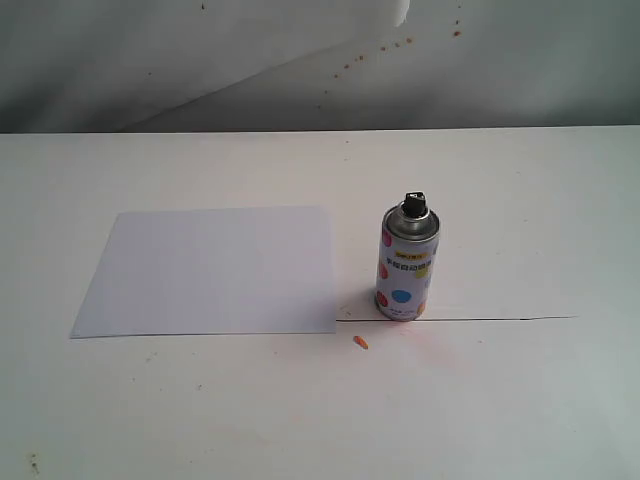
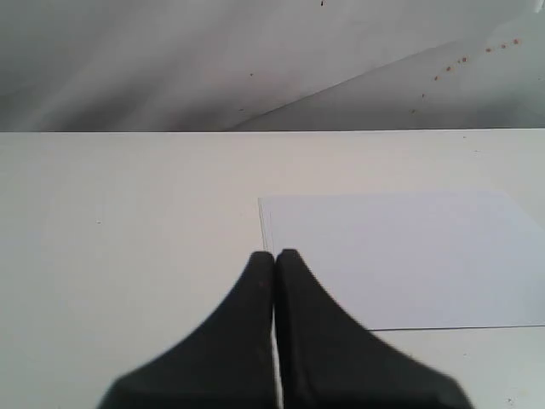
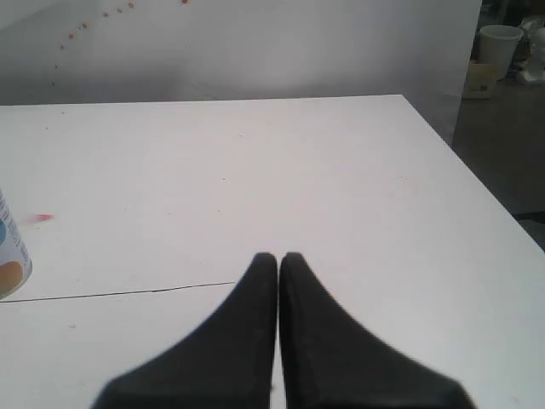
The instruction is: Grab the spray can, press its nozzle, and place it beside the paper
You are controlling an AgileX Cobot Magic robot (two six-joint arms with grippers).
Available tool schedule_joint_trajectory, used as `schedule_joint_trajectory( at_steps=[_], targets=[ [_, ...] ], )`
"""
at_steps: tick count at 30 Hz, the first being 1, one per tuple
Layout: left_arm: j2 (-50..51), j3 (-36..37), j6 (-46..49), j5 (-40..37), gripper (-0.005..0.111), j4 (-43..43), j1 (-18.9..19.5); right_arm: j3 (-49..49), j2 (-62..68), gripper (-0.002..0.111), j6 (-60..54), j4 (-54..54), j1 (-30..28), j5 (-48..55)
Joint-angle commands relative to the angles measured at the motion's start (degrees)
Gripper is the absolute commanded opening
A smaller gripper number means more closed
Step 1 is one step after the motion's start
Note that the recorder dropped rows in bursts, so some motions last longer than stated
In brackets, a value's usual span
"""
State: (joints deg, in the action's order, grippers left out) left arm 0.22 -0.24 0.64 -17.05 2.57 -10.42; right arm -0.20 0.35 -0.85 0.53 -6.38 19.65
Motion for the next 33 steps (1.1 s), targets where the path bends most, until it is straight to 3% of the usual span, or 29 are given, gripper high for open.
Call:
schedule_joint_trajectory(
  at_steps=[1, 12, 21, 30, 33],
  targets=[
    [-0.2, 0.2, -0.1, 0.8, 0.000, 0.2, 0.2, 0.2, -0.3, 0.001, -0.2, 0.7, 0.1, -0.1],
    [-0.2, 0.2, 0.0, 0.8, 0.000, 0.2, 0.2, 0.2, -0.3, 0.001, -0.6, 4.7, 0.1, -1.3],
    [-0.2, 0.2, -0.2, 0.8, 0.000, 0.2, 0.2, 0.2, -0.3, 0.001, -0.5, 0.2, 0.1, -30.2],
    [-0.2, 0.2, 0.0, 0.8, 0.000, 0.2, 0.2, 0.2, -0.3, 0.001, -0.5, -1.1, 0.1, -49.1],
    [-0.2, 0.2, 0.0, 0.8, 0.000, 0.2, 0.2, -2.1, -0.3, 0.001, -0.2, -1.2, 0.1, -48.7]
  ],
)
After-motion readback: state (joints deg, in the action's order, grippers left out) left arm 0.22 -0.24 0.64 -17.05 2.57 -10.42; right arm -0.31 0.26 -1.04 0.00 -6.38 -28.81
